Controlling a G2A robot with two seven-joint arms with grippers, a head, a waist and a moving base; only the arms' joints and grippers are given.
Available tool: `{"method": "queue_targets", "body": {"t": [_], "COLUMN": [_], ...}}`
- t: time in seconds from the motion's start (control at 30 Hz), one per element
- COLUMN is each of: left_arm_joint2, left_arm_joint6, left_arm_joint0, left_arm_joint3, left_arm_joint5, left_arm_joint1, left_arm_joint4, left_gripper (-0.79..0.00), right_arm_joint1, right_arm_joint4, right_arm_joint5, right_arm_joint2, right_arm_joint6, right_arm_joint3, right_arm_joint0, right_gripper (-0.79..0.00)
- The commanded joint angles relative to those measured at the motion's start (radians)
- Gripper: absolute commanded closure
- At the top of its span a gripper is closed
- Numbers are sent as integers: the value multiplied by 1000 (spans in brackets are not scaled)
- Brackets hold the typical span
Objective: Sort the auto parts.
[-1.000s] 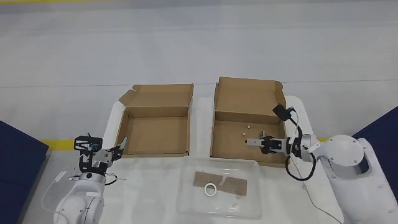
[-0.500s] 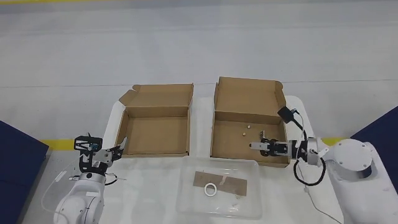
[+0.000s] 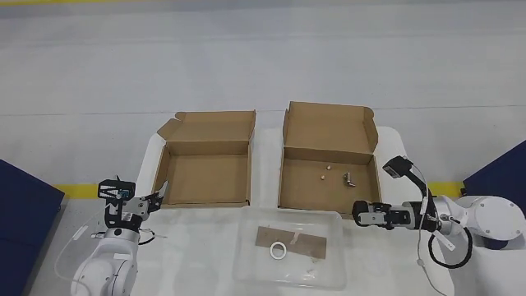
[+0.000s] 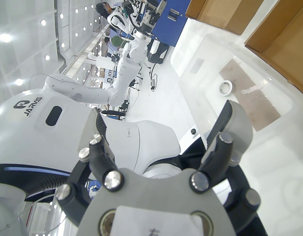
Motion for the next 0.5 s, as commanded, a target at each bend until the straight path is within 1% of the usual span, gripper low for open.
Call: {"method": "queue_targets", "body": {"t": [0.0, 0.37, 0.43, 0.47], "left_arm_joint2": [0, 1, 6, 11], "left_arm_joint6": [0, 2, 3, -6], "left_arm_joint0": [0, -1, 1, 7], "left_arm_joint3": [0, -4, -33, -61], "left_arm_joint5": [0, -4, -35, -67], "left_arm_joint1": [0, 0, 1, 3], "left_arm_joint4": [0, 0, 15, 28], "left_gripper": [-785, -785, -785, -785], "right_arm_joint1": [0, 0, 0, 0], "right_arm_joint4": [0, 0, 0, 0], "right_arm_joint5": [0, 0, 0, 0], "right_arm_joint2": [0, 0, 0, 0], "right_arm_joint6": [0, 0, 0, 0], "right_arm_joint3": [0, 0, 0, 0], "right_arm_joint0": [0, 0, 0, 0], "right_gripper": [-785, -785, -785, -785]}}
